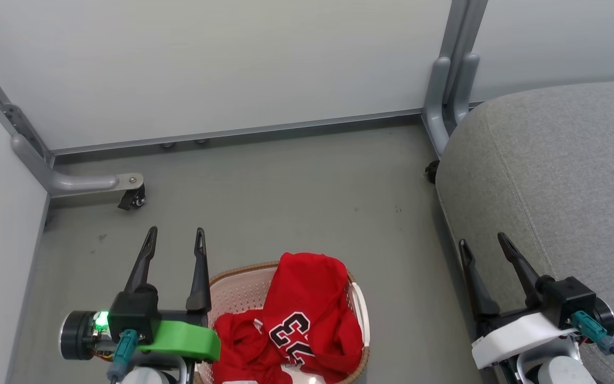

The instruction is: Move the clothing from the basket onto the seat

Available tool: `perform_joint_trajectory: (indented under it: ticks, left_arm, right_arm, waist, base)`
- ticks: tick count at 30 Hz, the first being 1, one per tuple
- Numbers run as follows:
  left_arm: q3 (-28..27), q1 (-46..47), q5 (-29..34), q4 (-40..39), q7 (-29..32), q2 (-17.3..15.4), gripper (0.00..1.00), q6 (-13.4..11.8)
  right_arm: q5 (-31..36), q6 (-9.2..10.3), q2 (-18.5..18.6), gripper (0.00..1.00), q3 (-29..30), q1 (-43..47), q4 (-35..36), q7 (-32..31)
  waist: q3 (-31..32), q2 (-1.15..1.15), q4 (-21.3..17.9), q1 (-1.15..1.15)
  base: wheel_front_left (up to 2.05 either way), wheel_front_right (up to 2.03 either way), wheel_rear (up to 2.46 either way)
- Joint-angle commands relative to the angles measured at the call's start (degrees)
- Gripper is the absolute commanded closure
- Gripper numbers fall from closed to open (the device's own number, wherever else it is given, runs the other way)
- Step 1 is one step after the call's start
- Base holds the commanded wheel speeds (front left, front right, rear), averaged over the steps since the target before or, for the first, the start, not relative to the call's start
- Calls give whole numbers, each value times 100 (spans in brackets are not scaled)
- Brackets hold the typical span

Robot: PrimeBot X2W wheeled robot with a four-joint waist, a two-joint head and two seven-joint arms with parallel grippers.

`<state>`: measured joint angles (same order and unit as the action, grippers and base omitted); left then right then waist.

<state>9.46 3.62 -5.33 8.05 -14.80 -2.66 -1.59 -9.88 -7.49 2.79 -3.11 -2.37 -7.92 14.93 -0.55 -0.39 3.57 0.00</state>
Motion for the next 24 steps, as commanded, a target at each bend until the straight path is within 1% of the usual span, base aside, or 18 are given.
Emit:
perform_joint_trajectory:
  ticks: [1, 7, 24]
  left_arm:
    - [10, 61, 119, 22, -46, -39, 0, -30]
    - [-3, 31, 4, 80, -37, -38, 0, 2]
    - [31, 110, -46, 155, -37, -38, 0, 45]
  right_arm:
    - [102, 0, 7, 0, 39, -9, -31, 26]
    - [74, 0, 7, 0, 71, -51, -112, 24]
    - [0, 0, 8, 0, 34, -93, -134, 22]
  waist:
    - [2, 39, 6, 0]
    - [18, 39, 8, 0]
    - [-38, 39, -9, 0]
  base:
    - [0, 0, 0]
    - [0, 0, 0]
    - [0, 0, 0]
